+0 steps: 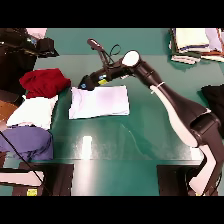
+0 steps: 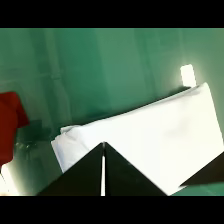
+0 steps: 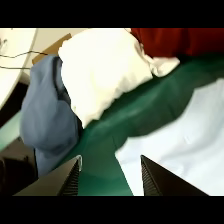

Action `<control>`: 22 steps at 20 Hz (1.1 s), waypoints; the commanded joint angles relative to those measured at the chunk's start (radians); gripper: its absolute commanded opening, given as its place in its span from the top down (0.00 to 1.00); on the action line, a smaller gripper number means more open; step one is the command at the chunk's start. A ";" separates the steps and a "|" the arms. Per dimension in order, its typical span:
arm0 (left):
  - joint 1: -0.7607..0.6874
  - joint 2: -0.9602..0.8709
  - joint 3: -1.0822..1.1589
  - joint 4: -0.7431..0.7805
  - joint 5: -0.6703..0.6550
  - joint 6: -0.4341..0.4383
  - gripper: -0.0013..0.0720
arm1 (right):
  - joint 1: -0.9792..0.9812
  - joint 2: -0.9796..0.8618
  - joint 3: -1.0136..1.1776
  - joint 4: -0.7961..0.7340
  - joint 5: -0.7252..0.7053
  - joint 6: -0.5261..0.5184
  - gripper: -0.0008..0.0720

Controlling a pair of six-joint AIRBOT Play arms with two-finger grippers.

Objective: Fold the shirts.

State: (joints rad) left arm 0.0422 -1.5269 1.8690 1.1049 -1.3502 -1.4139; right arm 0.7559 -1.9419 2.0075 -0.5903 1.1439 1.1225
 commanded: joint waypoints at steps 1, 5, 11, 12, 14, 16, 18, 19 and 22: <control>0.010 0.012 0.000 0.002 -0.048 0.012 0.94 | -0.114 0.097 -0.114 -0.103 0.126 0.063 0.40; 0.006 0.012 0.000 0.000 -0.053 0.016 0.94 | -0.329 0.268 -0.438 -0.210 0.138 0.127 0.40; -0.038 0.010 0.000 -0.005 -0.007 0.034 0.94 | -0.473 0.288 -0.774 -0.116 -0.023 0.126 0.01; -0.046 0.010 0.000 -0.005 0.000 0.035 0.94 | -0.467 0.257 -0.776 -0.074 -0.021 0.111 0.01; -0.059 0.010 0.000 -0.005 0.008 0.035 0.94 | -0.433 0.190 -0.743 -0.019 -0.019 0.100 0.01; -0.063 0.010 0.000 -0.006 0.008 0.035 0.94 | -0.380 0.121 -0.676 0.007 -0.018 0.100 0.01; -0.063 0.010 0.000 -0.005 0.008 0.035 0.94 | -0.319 0.058 -0.598 0.037 -0.018 0.098 0.06; -0.063 0.010 0.000 -0.005 0.006 0.040 0.94 | -0.292 0.032 -0.564 0.059 -0.018 0.085 0.06; -0.063 0.010 0.000 -0.006 -0.003 0.045 0.94 | -0.224 -0.023 -0.487 0.084 -0.003 0.069 0.26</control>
State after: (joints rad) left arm -0.0189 -1.5166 1.8687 1.0992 -1.3472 -1.3743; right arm 0.4709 -1.9060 1.4509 -0.5446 1.1336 1.2064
